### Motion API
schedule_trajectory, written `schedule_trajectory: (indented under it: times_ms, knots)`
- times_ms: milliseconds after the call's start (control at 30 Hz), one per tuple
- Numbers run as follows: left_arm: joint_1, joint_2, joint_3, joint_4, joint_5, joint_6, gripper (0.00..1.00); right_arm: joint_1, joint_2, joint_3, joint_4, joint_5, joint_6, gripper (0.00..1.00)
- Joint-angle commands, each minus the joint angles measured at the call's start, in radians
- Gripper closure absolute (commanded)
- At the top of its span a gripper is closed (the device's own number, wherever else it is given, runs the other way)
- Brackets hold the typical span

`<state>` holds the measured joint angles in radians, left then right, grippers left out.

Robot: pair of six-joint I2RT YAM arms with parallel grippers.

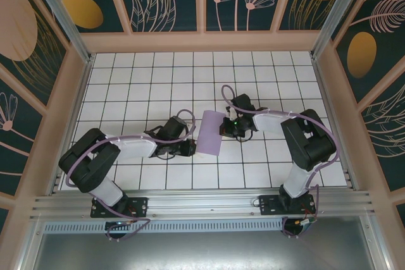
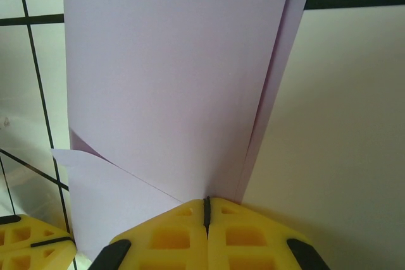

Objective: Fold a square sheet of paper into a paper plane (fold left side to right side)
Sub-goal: Fold the triangle a second time at the center of the table, then turn over the paper at the center of the table.

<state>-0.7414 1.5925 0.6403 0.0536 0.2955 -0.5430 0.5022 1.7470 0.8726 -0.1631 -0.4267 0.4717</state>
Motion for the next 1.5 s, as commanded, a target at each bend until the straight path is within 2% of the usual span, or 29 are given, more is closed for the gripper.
schedule_trajectory:
  times_ms: [0, 67, 167, 233, 333, 367, 500, 600, 700, 900, 1100, 1233, 1300, 1467]
  knots:
    - [0.005, -0.032, -0.02, -0.119, -0.043, 0.017, 1.0, -0.019, -0.014, -0.026, -0.003, 0.025, -0.021, 1.0]
    - [0.006, -0.051, 0.0, -0.15, -0.074, 0.014, 1.0, -0.018, -0.049, -0.025, 0.023, 0.008, -0.02, 1.0]
    - [0.022, -0.096, 0.037, -0.179, -0.092, 0.015, 0.98, -0.031, -0.117, -0.023, 0.045, 0.012, -0.019, 0.78]
    - [0.046, -0.129, 0.059, -0.17, -0.078, 0.005, 0.91, -0.048, -0.166, -0.032, 0.064, 0.008, -0.018, 0.67]
    - [0.071, -0.157, 0.088, -0.111, -0.047, -0.006, 0.74, -0.079, -0.242, -0.068, 0.103, 0.009, -0.02, 0.51]
    - [0.075, -0.154, 0.099, -0.086, -0.035, -0.008, 0.66, -0.089, -0.268, -0.084, 0.118, 0.022, -0.016, 0.45]
    - [0.083, -0.076, 0.155, -0.028, -0.027, -0.007, 0.56, -0.119, -0.371, -0.175, 0.202, 0.02, 0.005, 0.29]
    - [0.083, 0.007, 0.204, -0.012, -0.011, 0.001, 0.53, -0.124, -0.437, -0.225, 0.24, 0.009, 0.01, 0.17]
    - [0.083, 0.071, 0.246, 0.0, -0.002, 0.011, 0.52, -0.127, -0.484, -0.254, 0.229, 0.006, -0.004, 0.12]
    - [0.082, 0.199, 0.302, 0.053, 0.07, 0.002, 0.6, -0.131, -0.522, -0.283, 0.214, -0.013, -0.014, 0.1]
    - [0.082, 0.228, 0.306, 0.083, 0.094, 0.001, 0.84, -0.13, -0.536, -0.308, 0.217, -0.02, -0.011, 0.09]
    - [0.083, 0.202, 0.294, 0.066, 0.044, 0.011, 0.97, -0.134, -0.526, -0.31, 0.216, -0.035, -0.009, 0.05]
    - [0.083, 0.17, 0.27, 0.072, 0.014, 0.01, 1.0, -0.134, -0.514, -0.313, 0.236, -0.065, 0.011, 0.03]
    - [0.082, 0.079, 0.203, 0.109, -0.031, -0.005, 1.0, -0.132, -0.48, -0.344, 0.35, -0.166, 0.096, 0.03]
